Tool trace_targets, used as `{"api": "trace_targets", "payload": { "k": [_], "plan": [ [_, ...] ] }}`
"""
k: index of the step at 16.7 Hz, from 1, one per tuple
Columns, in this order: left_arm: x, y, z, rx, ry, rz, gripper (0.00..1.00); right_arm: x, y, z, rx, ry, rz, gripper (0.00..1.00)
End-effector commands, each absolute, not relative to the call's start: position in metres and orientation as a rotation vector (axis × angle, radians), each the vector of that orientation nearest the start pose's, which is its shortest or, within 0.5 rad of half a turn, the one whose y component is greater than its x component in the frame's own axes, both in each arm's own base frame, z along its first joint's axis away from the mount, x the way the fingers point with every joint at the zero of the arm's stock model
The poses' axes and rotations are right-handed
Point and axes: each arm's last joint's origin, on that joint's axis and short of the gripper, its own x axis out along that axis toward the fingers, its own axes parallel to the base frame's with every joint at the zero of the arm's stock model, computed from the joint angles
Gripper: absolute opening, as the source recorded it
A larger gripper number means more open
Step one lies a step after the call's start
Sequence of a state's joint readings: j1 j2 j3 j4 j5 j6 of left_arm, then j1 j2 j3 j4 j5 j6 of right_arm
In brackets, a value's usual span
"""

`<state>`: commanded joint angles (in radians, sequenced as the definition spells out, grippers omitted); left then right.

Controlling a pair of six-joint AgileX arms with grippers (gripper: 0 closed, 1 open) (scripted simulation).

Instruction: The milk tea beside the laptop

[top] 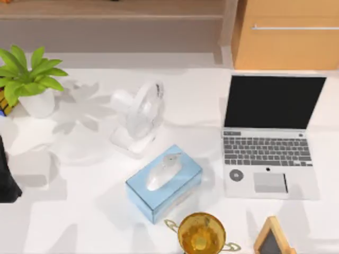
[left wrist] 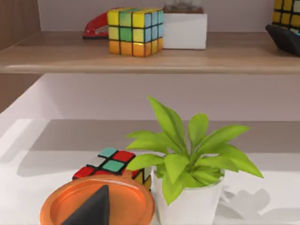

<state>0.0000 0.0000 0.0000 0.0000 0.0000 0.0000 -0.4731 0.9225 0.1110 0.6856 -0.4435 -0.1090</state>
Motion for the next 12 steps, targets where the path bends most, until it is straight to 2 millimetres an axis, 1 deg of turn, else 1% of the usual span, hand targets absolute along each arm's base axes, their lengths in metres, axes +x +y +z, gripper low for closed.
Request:
{"api": "trace_targets", "payload": {
  "k": [3,6,9,12],
  "plan": [
    [0.106,-0.001,0.16,0.0,0.0,0.0,1.0,0.17,-0.098,0.139,-0.037,0.179,-0.016,1.0],
    [0.106,-0.001,0.16,0.0,0.0,0.0,1.0,0.171,-0.123,0.12,-0.017,0.201,-0.016,1.0],
    [0.106,-0.001,0.16,0.0,0.0,0.0,1.0,0.168,-0.139,0.108,-0.01,0.202,-0.017,1.0],
    [0.106,-0.001,0.16,0.0,0.0,0.0,1.0,0.167,-0.143,0.104,-0.01,0.198,-0.017,1.0]
  ]
}}
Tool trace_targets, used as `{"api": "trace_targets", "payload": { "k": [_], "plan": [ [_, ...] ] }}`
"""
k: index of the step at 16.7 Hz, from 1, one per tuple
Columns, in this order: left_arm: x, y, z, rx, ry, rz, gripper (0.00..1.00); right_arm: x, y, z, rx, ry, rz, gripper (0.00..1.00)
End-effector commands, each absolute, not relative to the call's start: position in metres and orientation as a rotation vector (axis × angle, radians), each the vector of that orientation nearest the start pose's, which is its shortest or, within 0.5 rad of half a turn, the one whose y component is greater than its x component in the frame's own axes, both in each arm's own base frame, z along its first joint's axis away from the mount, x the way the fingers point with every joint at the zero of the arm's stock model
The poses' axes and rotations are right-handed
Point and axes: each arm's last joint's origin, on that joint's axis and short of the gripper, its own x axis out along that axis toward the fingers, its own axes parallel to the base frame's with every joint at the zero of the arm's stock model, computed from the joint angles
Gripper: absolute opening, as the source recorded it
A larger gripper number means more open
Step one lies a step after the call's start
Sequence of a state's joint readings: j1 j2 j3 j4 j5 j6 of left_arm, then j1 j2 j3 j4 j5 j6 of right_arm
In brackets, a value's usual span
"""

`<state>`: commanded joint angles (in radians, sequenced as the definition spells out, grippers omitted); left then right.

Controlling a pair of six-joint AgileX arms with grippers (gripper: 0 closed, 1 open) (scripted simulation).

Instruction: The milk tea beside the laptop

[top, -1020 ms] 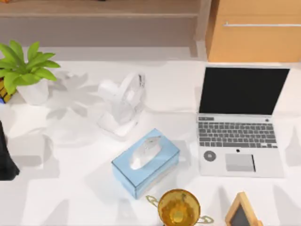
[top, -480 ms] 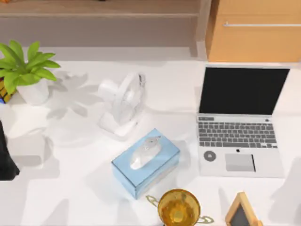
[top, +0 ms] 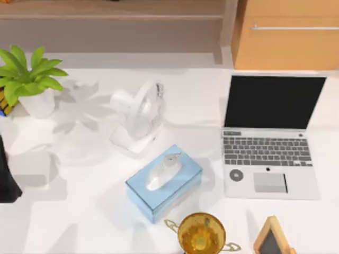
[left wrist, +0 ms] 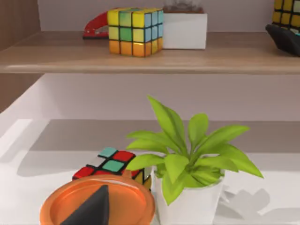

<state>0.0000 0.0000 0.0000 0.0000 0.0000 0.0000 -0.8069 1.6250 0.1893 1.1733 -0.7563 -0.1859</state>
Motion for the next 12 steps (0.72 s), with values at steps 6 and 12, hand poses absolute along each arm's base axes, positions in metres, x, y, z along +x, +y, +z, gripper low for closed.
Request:
{"api": "trace_targets", "payload": {
  "k": [6,12],
  "plan": [
    [0.106,-0.001,0.16,0.0,0.0,0.0,1.0,0.177,-0.145,0.104,-0.01,0.198,-0.017,1.0],
    [0.106,-0.001,0.16,0.0,0.0,0.0,1.0,0.234,-0.147,0.092,-0.01,0.199,-0.017,1.0]
  ]
}}
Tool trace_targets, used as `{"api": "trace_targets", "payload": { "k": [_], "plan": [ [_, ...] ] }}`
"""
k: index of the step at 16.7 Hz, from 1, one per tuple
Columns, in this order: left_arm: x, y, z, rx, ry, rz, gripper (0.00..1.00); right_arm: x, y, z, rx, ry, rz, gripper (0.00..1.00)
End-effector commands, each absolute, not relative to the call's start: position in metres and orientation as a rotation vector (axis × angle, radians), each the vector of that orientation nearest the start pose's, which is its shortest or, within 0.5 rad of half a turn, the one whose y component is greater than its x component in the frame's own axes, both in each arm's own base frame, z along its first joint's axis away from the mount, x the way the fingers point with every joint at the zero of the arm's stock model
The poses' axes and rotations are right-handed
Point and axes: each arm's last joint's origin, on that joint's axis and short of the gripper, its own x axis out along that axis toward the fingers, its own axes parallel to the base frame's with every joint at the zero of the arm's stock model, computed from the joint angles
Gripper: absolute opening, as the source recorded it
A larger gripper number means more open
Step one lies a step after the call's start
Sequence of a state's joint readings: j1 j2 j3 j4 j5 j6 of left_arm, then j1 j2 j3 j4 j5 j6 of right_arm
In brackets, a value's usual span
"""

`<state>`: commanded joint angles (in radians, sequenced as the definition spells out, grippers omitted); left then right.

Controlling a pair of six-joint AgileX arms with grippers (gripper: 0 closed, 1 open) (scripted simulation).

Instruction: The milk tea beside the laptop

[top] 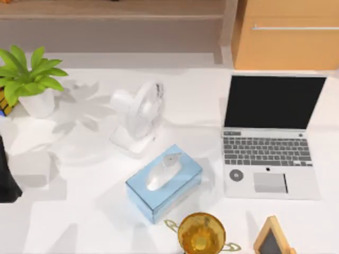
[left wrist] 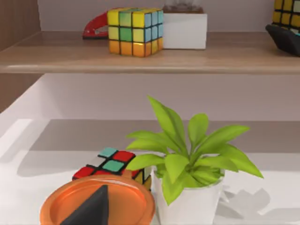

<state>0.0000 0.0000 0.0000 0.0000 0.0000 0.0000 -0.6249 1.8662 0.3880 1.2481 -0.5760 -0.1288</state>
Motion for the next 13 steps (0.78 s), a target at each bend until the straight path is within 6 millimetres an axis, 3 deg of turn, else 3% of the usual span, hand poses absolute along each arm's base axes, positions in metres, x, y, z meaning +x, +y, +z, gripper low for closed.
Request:
{"api": "trace_targets", "payload": {
  "k": [2,6,13],
  "plan": [
    [0.1057,-0.0012,0.16,0.0,0.0,0.0,1.0,0.2445,-0.1447,0.0887,-0.01,0.198,-0.017,1.0],
    [0.1057,-0.0012,0.16,0.0,0.0,0.0,1.0,0.2452,-0.1446,0.0885,-0.01,0.198,-0.017,1.0],
    [0.1057,-0.0012,0.16,0.0,0.0,0.0,1.0,0.2452,-0.1446,0.0885,-0.01,0.198,-0.017,0.47]
  ]
}}
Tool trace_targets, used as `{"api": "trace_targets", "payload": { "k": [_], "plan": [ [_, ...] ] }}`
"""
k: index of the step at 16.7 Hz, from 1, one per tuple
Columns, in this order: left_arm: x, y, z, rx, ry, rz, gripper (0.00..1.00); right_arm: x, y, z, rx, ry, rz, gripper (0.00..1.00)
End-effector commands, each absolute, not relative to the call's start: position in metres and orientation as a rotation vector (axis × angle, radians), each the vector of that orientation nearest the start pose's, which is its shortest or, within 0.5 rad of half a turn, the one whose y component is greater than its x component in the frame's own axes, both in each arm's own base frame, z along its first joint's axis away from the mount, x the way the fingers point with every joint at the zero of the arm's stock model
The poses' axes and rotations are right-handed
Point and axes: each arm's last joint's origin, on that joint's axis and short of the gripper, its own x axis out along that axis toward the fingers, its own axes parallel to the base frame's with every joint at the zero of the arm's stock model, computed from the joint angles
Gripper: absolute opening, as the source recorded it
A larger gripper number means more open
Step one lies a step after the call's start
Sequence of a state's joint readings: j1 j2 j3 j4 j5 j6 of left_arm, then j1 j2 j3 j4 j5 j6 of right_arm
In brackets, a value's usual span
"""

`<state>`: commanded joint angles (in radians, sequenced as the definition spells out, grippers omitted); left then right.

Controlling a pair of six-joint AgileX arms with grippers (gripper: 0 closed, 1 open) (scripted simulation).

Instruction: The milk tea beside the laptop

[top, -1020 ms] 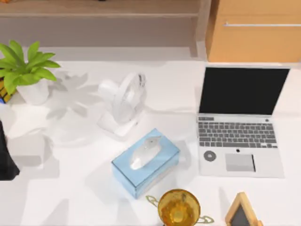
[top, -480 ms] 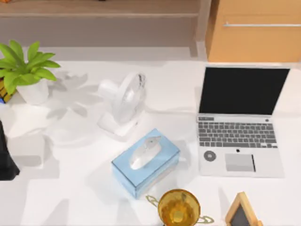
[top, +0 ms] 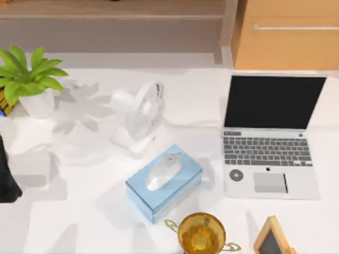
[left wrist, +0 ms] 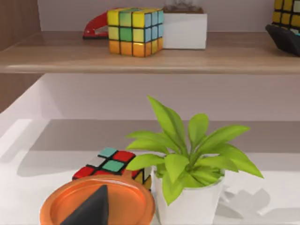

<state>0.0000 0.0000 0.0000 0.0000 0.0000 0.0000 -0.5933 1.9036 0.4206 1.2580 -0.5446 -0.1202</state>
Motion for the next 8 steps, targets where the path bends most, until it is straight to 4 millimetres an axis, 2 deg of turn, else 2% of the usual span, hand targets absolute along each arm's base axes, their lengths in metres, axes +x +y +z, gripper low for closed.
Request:
{"api": "trace_targets", "payload": {
  "k": [6,8],
  "plan": [
    [0.1057,-0.0012,0.16,0.0,0.0,0.0,1.0,0.2452,-0.1446,0.0885,-0.01,0.198,-0.017,0.02],
    [0.1057,-0.0012,0.16,0.0,0.0,0.0,1.0,0.2452,-0.1446,0.0885,-0.01,0.198,-0.017,0.0]
  ]
}}
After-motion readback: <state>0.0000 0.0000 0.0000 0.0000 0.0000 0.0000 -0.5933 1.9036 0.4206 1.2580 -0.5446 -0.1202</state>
